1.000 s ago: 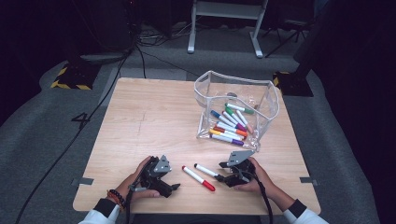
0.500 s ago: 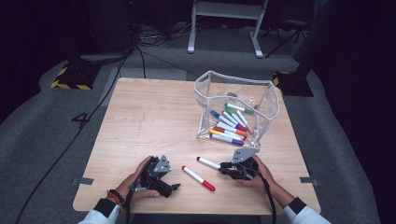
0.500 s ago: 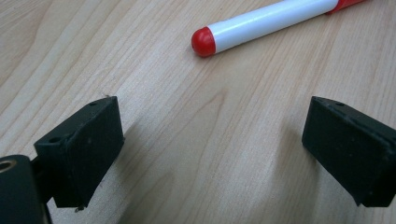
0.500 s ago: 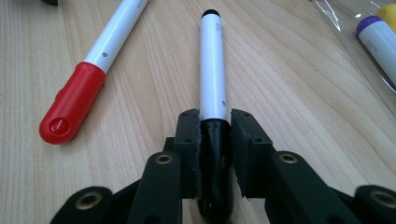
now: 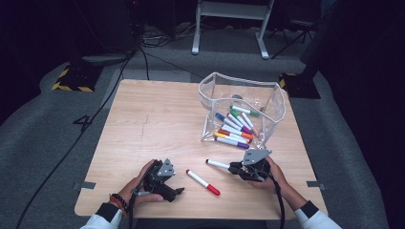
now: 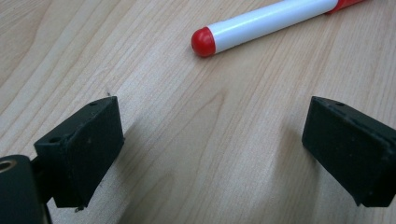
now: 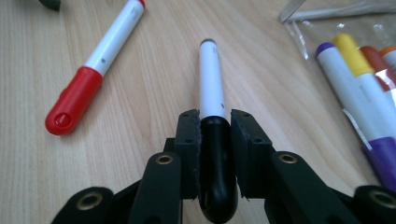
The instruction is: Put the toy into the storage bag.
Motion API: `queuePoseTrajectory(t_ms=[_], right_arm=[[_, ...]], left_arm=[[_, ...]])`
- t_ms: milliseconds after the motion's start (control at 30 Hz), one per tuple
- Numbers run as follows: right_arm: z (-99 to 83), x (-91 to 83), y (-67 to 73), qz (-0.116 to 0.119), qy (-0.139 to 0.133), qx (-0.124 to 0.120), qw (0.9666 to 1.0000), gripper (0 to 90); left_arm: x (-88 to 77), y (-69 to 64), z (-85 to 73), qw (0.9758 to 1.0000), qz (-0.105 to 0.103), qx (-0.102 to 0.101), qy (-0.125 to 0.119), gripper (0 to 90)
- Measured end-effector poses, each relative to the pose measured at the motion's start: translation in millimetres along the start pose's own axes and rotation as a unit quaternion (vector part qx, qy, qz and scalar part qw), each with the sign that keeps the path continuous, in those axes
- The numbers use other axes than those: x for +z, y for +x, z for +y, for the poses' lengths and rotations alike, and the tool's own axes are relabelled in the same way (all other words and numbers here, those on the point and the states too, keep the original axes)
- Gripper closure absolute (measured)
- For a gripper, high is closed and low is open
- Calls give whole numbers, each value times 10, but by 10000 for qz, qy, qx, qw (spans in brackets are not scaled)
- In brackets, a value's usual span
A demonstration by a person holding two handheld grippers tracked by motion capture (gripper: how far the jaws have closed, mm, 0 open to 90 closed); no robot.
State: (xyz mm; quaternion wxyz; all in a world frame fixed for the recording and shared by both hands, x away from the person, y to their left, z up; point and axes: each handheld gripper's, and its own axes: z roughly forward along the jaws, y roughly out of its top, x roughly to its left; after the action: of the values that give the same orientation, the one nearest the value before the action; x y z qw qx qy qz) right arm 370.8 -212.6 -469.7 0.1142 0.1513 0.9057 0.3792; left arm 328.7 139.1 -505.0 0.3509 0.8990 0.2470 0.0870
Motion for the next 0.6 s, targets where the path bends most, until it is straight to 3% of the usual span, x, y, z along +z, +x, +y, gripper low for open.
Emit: queuePoseTrajectory(t_ms=[167,400,600], right_arm=[[80,-173,-41,-199,-132,-136,9996,737],[173,-257,-49,-291,-107,-352,9989,737],[252,-358,-63,-297,-239,-382,9985,737]], left_arm=[[0,0,0,10000,0,0,0,56],[0,0,0,10000,0,1,1,57],[0,0,0,10000,1,1,0,56]])
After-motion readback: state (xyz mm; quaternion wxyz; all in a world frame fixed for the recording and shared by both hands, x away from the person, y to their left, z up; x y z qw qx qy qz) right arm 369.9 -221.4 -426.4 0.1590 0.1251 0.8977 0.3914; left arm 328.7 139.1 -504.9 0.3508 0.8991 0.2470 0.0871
